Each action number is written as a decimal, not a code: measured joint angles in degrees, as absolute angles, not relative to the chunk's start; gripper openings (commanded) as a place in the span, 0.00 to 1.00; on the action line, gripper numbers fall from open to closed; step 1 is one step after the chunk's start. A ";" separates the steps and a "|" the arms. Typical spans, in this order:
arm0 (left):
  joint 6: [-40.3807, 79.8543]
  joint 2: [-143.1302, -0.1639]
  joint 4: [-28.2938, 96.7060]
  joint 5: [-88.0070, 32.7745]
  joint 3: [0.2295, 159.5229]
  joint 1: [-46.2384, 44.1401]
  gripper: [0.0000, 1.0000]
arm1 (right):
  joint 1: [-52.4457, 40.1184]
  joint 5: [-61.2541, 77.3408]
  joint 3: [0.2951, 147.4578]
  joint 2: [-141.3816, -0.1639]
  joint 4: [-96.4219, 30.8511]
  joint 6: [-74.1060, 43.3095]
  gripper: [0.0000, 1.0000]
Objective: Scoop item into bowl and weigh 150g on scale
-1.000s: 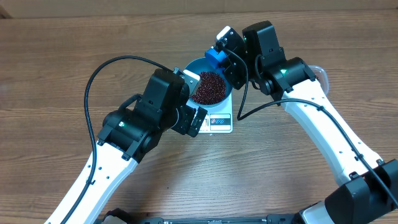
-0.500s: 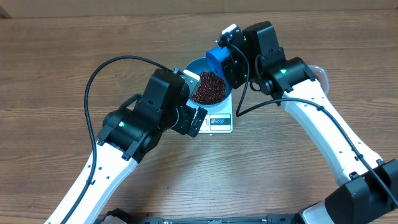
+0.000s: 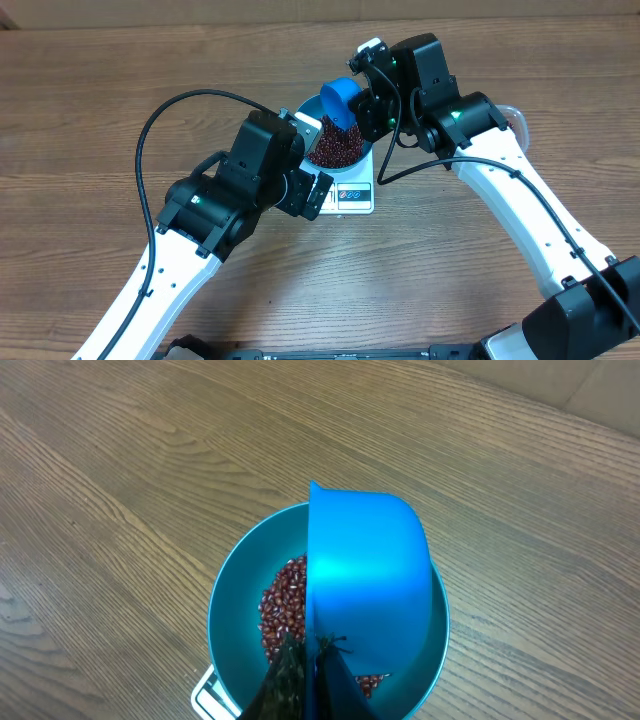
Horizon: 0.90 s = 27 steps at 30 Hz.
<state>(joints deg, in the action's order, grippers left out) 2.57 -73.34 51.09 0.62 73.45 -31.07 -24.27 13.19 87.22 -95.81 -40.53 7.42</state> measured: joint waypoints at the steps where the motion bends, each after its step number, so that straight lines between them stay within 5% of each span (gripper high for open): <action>1: 2.57 -73.34 51.09 0.62 73.47 -31.07 1.00 | -24.27 13.21 87.22 -95.81 -40.53 7.42 0.04; 19: 2.57 -73.34 51.09 0.62 73.47 -31.07 1.00 | -24.27 13.30 87.22 -95.81 -39.88 7.84 0.04; 27: 2.57 -73.34 51.09 0.62 73.45 -31.07 0.99 | -24.27 12.47 87.22 -95.81 -40.29 21.87 0.04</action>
<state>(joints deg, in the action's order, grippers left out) 2.57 -73.34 51.09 0.62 73.45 -31.07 -24.27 12.47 87.22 -95.81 -40.29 21.87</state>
